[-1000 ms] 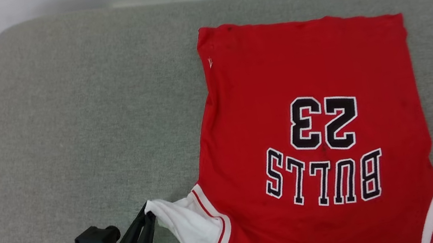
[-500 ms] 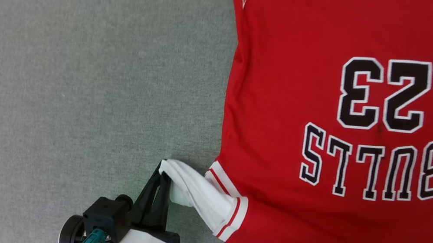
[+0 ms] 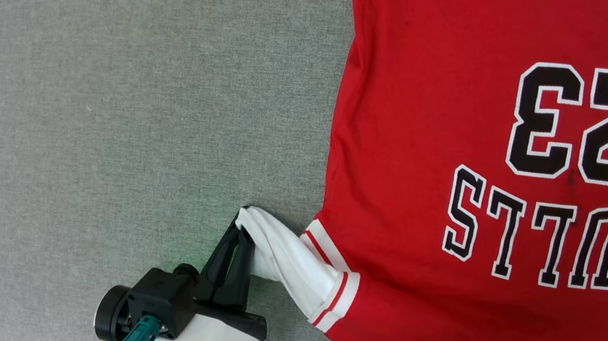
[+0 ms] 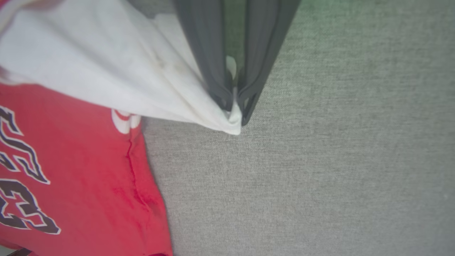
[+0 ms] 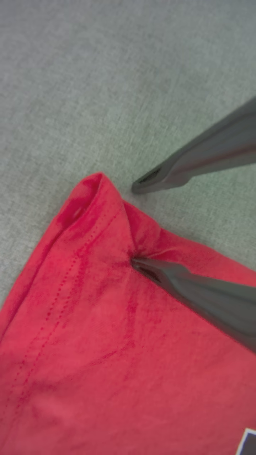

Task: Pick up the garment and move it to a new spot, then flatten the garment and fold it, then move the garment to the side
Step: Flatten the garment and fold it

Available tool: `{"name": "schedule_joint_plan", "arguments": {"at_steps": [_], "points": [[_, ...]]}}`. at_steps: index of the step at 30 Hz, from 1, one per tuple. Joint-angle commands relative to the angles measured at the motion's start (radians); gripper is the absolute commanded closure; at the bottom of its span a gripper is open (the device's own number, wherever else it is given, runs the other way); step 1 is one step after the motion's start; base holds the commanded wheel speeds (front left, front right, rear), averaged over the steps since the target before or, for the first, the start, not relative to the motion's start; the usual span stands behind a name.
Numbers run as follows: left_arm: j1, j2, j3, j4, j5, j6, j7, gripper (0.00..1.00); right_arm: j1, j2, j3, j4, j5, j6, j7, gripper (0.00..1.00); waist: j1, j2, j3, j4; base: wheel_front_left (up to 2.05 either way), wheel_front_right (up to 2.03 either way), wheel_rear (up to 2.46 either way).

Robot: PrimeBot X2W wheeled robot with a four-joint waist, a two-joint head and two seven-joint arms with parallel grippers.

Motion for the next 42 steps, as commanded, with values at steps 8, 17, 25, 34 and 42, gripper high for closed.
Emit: {"name": "schedule_joint_plan", "arguments": {"at_steps": [8, 17, 25, 34, 42], "points": [[0.023, -0.008, 0.015, 0.021, 0.002, -0.001, -0.005, 1.00, 0.029, 0.020, 0.029, -0.016, 0.001, 0.000, -0.068, 1.00, 0.0001, 0.0000, -0.080, -0.032, 0.00, 0.00, 0.00], [0.089, 0.016, 0.020, 0.028, -0.012, 0.028, 0.003, 1.00, 0.152, -0.104, 0.130, -0.176, 0.156, 0.000, -0.175, 1.00, 0.0001, 0.0000, -0.232, -0.106, 0.00, 0.00, 0.00], [0.158, 0.054, 0.023, 0.020, -0.035, 0.060, 0.024, 1.00, 0.448, -0.227, 0.103, -0.321, 0.298, 0.000, -0.296, 1.00, 0.0001, 0.0000, -0.353, -0.165, 0.00, 0.00, 0.00], [0.232, 0.096, 0.033, -0.011, -0.053, 0.096, 0.029, 1.00, 0.950, -0.279, 0.002, -0.366, 0.388, 0.000, -0.412, 1.00, 0.0001, 0.0000, -0.428, -0.203, 0.00, 0.00, 0.00], [0.255, 0.102, 0.033, -0.023, -0.062, 0.104, 0.026, 1.00, 1.276, -0.157, -0.055, -0.333, 0.387, 0.000, -0.513, 1.00, 0.0001, 0.0000, -0.432, -0.217, 0.00, 0.00, 0.00]]}}
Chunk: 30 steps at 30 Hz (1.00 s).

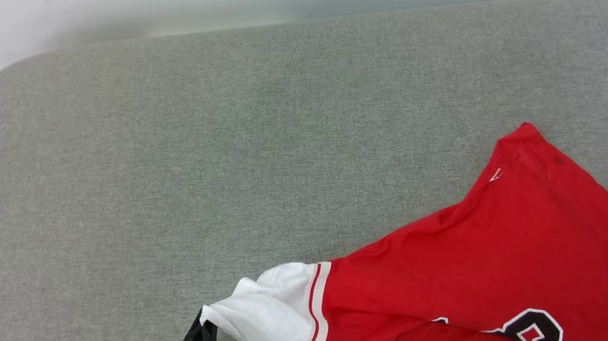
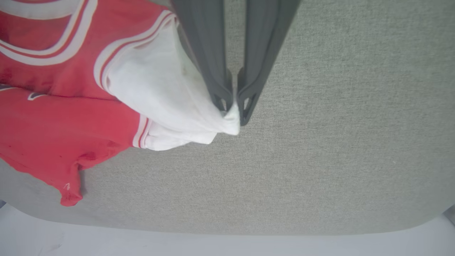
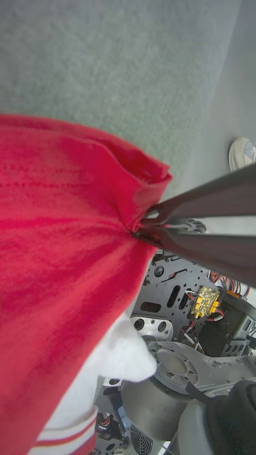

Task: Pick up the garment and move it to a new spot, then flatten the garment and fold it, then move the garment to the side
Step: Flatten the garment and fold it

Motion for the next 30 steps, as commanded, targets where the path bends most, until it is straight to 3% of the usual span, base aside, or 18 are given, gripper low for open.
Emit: {"name": "schedule_joint_plan", "arguments": {"at_steps": [1, 3, 4, 5, 16, 22, 30], "points": [[0.007, 0.005, 0.002, -0.002, -0.001, 0.002, -0.002, 1.00, 0.021, 0.020, -0.006, -0.001, -0.006, 0.000, -0.014, 1.00, 0.0002, 0.0000, 0.003, -0.003, 0.00, 0.00, 0.00], [0.003, 0.008, 0.003, -0.002, -0.001, 0.001, 0.001, 1.00, 0.031, 0.041, -0.019, -0.013, -0.013, 0.000, -0.037, 0.99, 0.0002, 0.0000, 0.006, -0.006, 0.00, 0.00, 0.00], [0.001, 0.009, 0.005, -0.001, -0.003, 0.002, 0.002, 1.00, 0.023, 0.045, -0.032, -0.019, -0.015, 0.000, -0.047, 0.67, 0.0002, 0.0000, 0.006, -0.009, 0.00, 0.00, 0.00], [0.000, 0.010, 0.006, 0.000, -0.004, 0.002, 0.003, 1.00, 0.012, 0.044, -0.046, -0.027, -0.019, -0.001, -0.055, 0.00, 0.0002, 0.0000, 0.005, -0.010, 0.00, 0.00, 0.00], [-0.034, 0.003, 0.000, -0.010, 0.010, -0.005, 0.006, 1.00, -0.259, -0.072, -0.165, -0.196, -0.067, 0.000, -0.078, 0.00, 0.0002, 0.0000, 0.032, 0.014, 0.00, 0.00, 0.00], [-0.078, -0.014, -0.015, -0.007, 0.026, -0.021, 0.011, 1.00, -0.524, -0.115, -0.049, -0.227, -0.081, 0.000, 0.048, 0.00, 0.0002, 0.0000, 0.082, 0.053, 0.00, 0.00, 0.00], [-0.127, -0.045, -0.027, 0.003, 0.047, -0.039, 0.005, 1.00, -0.834, -0.034, 0.188, -0.118, -0.152, 0.000, 0.227, 0.00, 0.0002, 0.0000, 0.147, 0.098, 0.00, 0.00, 0.00]]}}
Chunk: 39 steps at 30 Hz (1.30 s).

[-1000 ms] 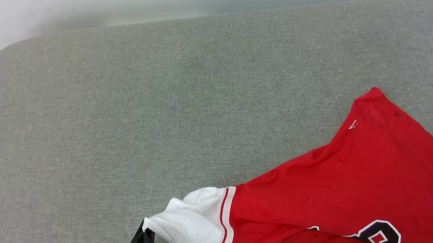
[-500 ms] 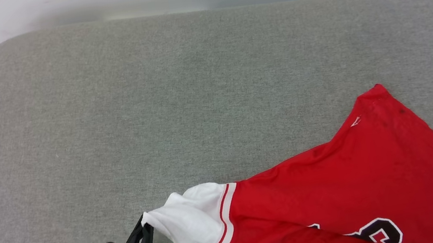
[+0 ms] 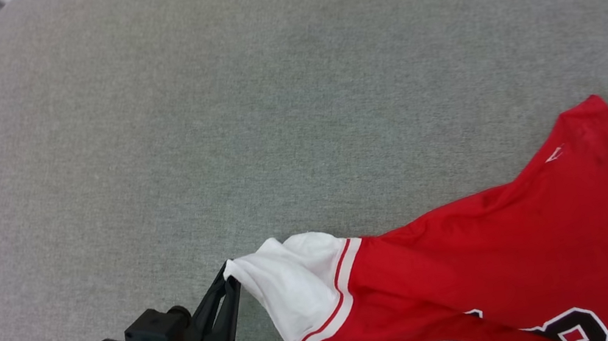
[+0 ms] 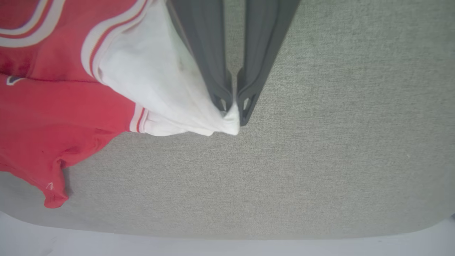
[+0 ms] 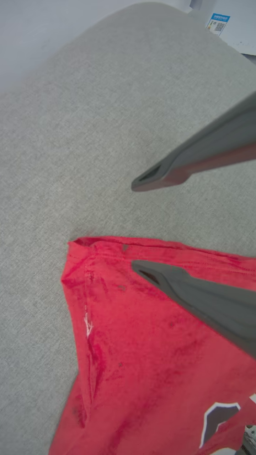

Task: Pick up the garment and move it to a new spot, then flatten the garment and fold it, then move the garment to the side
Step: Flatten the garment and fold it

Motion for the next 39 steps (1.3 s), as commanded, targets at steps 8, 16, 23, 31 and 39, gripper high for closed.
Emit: {"name": "schedule_joint_plan", "arguments": {"at_steps": [8, 16, 23, 31, 39], "points": [[-0.058, -0.030, -0.004, 0.011, 0.021, -0.016, -0.011, 1.00, -0.185, 0.100, 0.175, 0.172, -0.060, 0.000, 0.025, 0.00, -0.0001, 0.0000, 0.093, 0.063, 0.00, 0.00, 0.00], [-0.082, -0.051, -0.006, 0.039, 0.027, -0.033, -0.018, 1.00, -0.207, 0.129, 0.337, 0.308, -0.043, 0.000, -0.001, 0.00, -0.0001, 0.0000, 0.140, 0.081, 0.00, 0.00, 0.00], [-0.081, -0.045, 0.003, 0.057, 0.028, -0.032, -0.024, 1.00, -0.246, 0.134, 0.348, 0.348, -0.001, 0.000, -0.119, 1.00, -0.0001, 0.0000, 0.096, 0.065, 0.00, 0.00, 0.00], [-0.055, 0.014, 0.027, 0.018, 0.039, -0.005, -0.021, 1.00, -0.255, 0.118, 0.319, 0.310, 0.056, 0.000, -0.298, 1.00, -0.0001, 0.0000, -0.047, 0.012, 0.00, 0.00, 0.00], [-0.148, 0.062, 0.075, -0.031, 0.057, -0.011, -0.001, 1.00, -0.230, 0.099, 0.270, 0.268, 0.040, 0.000, -0.498, 1.00, -0.0001, 0.0000, -0.132, -0.041, 0.00, 0.00, 0.00]]}}
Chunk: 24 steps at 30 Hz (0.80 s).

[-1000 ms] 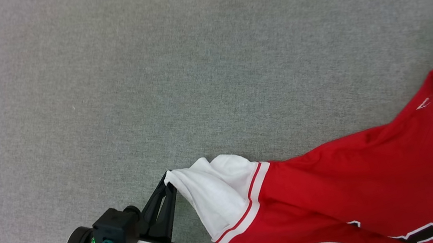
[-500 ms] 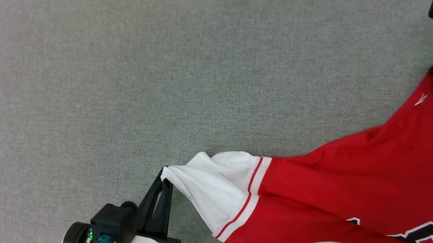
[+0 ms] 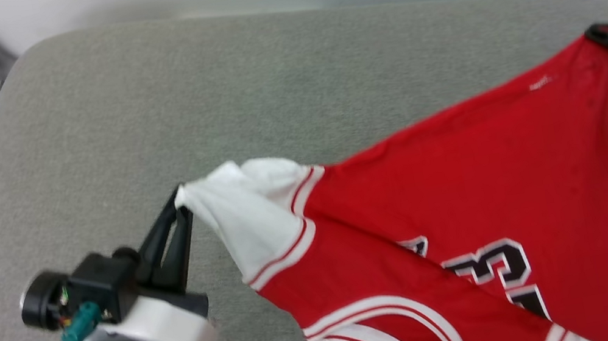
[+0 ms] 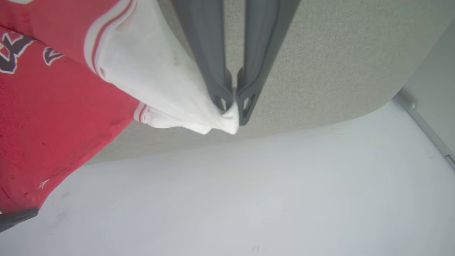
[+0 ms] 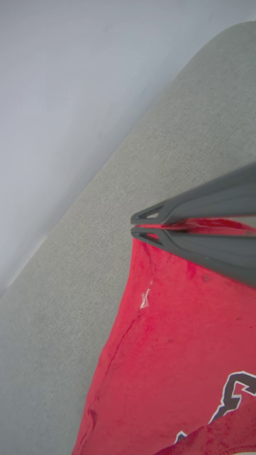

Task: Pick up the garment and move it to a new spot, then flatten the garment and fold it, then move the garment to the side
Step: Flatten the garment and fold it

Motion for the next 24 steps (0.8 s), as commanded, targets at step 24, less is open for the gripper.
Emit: {"name": "schedule_joint_plan", "arguments": {"at_steps": [24], "points": [[-1.012, -0.074, 0.124, 0.288, 0.088, -0.280, 0.143, 1.00, -0.567, 0.249, -0.297, 0.158, -0.406, -0.001, -0.198, 1.00, 0.0000, 0.0000, 0.199, -0.119, 0.00, 0.00, 0.00]]}}
